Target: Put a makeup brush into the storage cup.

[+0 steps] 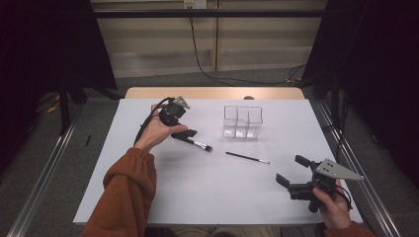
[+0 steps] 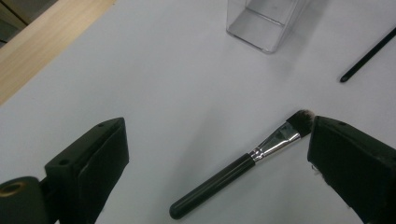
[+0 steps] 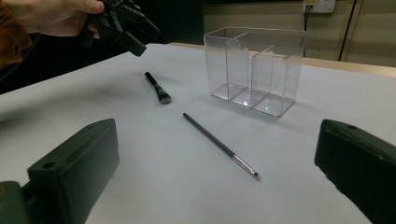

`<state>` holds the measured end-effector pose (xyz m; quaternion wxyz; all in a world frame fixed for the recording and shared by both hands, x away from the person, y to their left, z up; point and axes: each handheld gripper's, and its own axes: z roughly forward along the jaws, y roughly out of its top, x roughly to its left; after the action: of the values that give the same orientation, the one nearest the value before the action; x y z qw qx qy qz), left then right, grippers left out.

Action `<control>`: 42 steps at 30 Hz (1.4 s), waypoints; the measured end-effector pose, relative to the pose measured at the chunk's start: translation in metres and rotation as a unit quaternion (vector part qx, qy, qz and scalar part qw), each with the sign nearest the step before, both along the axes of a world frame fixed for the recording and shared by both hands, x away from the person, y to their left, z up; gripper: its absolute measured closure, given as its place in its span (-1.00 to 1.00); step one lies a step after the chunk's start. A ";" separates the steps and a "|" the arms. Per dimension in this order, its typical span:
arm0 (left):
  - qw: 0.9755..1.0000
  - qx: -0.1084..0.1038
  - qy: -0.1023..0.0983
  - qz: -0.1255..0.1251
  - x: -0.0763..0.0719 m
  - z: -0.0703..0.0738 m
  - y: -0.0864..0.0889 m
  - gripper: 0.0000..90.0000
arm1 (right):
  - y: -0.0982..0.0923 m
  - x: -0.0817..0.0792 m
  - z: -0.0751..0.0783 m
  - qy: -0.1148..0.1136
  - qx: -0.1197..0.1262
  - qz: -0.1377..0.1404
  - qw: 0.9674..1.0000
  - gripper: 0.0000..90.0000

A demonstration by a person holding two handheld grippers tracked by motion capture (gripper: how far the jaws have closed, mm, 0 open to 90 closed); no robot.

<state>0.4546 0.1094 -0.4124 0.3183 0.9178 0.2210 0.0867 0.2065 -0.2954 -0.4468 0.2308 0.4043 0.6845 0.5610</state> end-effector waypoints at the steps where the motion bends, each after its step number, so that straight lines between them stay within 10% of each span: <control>1: 1.000 0.006 0.002 -0.002 0.001 -0.001 0.000 -0.88 | 0.000 0.000 0.000 0.000 0.001 -0.001 1.000 -1.00; 33: 0.988 0.131 0.059 -0.053 0.010 -0.035 -0.011 -0.60 | 0.000 0.000 0.000 0.000 -0.001 0.003 1.000 -1.00; 42: 0.980 0.162 0.079 -0.080 0.012 -0.041 -0.016 -0.36 | -0.001 0.000 0.000 0.002 0.001 0.002 1.000 -1.00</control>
<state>0.4665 0.0930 -0.4536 0.1526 0.9758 0.1546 0.0230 0.2064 -0.2959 -0.4469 0.2282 0.4041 0.6851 0.5615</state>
